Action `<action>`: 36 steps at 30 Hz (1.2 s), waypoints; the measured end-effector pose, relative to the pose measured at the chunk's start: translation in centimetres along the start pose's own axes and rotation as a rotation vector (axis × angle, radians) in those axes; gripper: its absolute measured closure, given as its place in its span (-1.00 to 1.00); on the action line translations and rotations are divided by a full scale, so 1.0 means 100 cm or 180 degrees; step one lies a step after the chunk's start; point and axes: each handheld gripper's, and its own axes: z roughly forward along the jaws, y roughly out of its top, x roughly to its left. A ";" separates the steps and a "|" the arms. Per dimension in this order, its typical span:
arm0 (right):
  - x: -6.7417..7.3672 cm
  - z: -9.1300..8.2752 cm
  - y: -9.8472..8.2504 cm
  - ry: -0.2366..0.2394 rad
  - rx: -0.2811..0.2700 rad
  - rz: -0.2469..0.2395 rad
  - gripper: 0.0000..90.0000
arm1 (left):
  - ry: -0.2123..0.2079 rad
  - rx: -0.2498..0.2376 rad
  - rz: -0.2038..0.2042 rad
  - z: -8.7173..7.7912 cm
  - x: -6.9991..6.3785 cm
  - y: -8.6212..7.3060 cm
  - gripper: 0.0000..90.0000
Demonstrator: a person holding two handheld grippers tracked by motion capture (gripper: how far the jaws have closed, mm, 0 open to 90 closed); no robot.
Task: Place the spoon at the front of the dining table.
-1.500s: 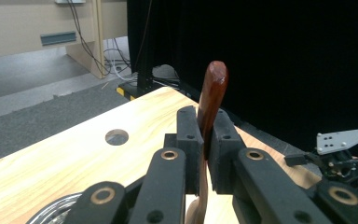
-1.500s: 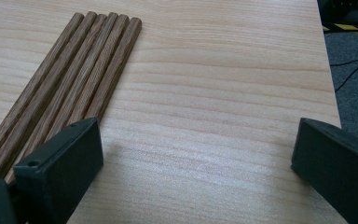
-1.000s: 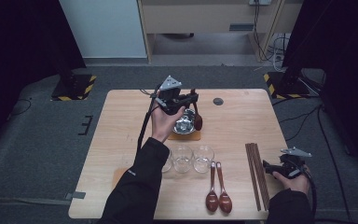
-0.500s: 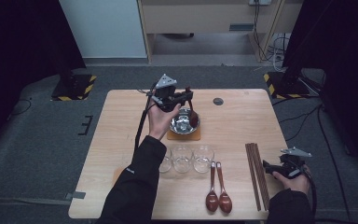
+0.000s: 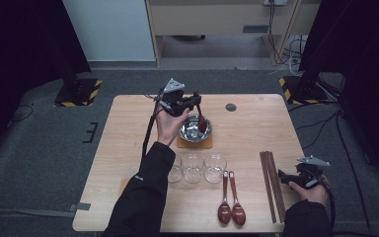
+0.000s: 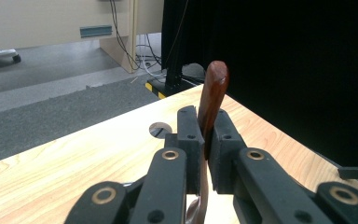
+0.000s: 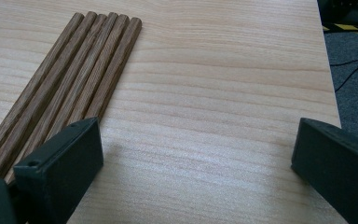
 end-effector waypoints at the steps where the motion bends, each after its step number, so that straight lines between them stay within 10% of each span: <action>1: 0.000 0.000 0.000 0.0000 0.0000 -0.0001 -0.96 | 0.0019 0.0007 0.0000 0.001 0.001 -0.001 0.87; 36: 0.000 0.000 0.000 0.0000 0.0000 0.0000 -0.96 | 0.0320 0.0078 -0.0099 0.012 0.039 -0.022 0.88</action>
